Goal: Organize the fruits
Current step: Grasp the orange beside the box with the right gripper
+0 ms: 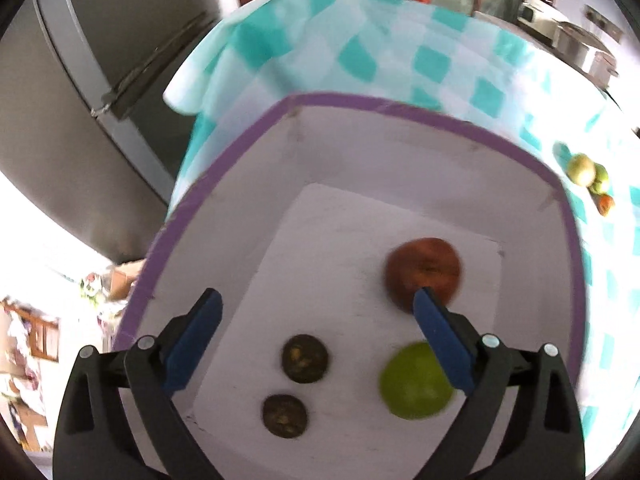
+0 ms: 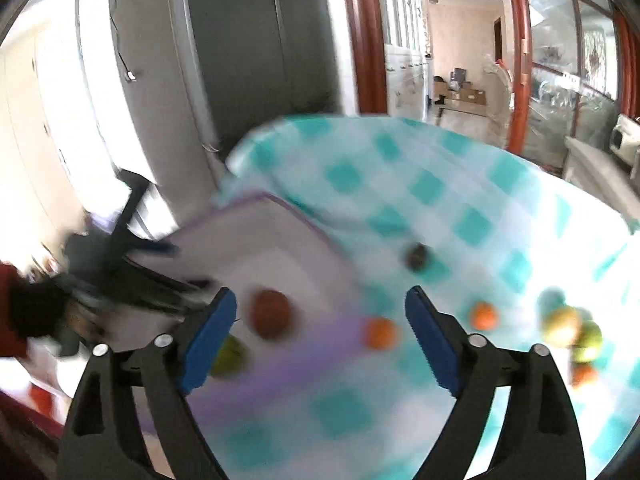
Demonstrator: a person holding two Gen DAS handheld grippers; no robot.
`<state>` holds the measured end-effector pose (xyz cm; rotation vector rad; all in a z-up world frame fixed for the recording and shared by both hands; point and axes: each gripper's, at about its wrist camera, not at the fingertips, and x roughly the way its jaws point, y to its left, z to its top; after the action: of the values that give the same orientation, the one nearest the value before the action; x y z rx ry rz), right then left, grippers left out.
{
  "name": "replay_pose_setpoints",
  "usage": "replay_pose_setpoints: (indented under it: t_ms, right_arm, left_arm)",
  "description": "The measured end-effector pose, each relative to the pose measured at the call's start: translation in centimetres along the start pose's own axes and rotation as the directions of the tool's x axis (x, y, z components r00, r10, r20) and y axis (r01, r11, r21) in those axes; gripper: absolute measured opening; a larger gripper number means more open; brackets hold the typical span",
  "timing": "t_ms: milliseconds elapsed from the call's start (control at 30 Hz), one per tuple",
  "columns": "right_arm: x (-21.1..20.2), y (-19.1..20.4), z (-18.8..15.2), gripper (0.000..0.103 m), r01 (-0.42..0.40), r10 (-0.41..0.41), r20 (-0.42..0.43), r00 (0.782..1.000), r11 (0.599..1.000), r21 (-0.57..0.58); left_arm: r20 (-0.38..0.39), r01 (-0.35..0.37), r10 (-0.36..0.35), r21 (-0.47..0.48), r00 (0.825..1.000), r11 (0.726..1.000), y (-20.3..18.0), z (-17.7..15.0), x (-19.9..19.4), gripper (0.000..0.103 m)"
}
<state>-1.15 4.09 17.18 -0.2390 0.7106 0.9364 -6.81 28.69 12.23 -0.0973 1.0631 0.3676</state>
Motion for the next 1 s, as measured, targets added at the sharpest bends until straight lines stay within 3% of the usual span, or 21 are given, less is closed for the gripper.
replay_pose_setpoints:
  t_ms: [133, 233, 300, 433, 567, 833, 1000]
  right_arm:
    - [4.8, -5.0, -3.6, 0.083, 0.046, -0.058, -0.185, 0.981, 0.996, -0.071]
    - [9.3, -5.9, -5.0, 0.075, 0.026, -0.057, -0.242, 0.968, 0.991, -0.131]
    - [11.2, -5.7, -5.3, 0.073, 0.001, -0.036, -0.234, 0.972, 0.989, -0.146]
    - [13.5, -7.0, -6.0, 0.071, -0.024, 0.003, -0.199, 0.98, 0.994, -0.106]
    - [13.9, -6.5, -6.1, 0.071, -0.045, 0.024, -0.169, 0.985, 0.991, -0.124]
    - [17.5, -6.6, -3.8, 0.07, -0.052, 0.033, -0.15, 0.988, 0.991, -0.126]
    - [19.2, -7.7, -2.8, 0.067, -0.074, 0.057, -0.184, 0.981, 0.993, -0.087]
  left_arm:
    - [0.114, -0.039, 0.036, 0.029, 0.993, 0.999, -1.7, -1.4, -4.1, 0.097]
    - [0.234, -0.042, 0.044, -0.013, 0.971, 0.999, -1.0, -3.7, -8.6, 0.101]
    - [0.289, -0.049, 0.064, -0.059, 0.955, 0.997, 0.1, -5.1, -10.7, 0.101]
    - [0.309, -0.083, 0.138, -0.184, 0.941, 0.979, 3.1, -8.0, -11.7, 0.101]
    - [0.28, -0.128, 0.203, -0.264, 0.938, 0.956, 5.1, -8.8, -11.2, 0.101]
    - [0.297, -0.15, 0.205, -0.197, 0.933, 0.969, 5.5, -5.8, -10.5, 0.101]
    - [0.313, -0.072, 0.125, -0.176, 0.942, 0.982, 5.7, -2.2, -9.4, 0.101]
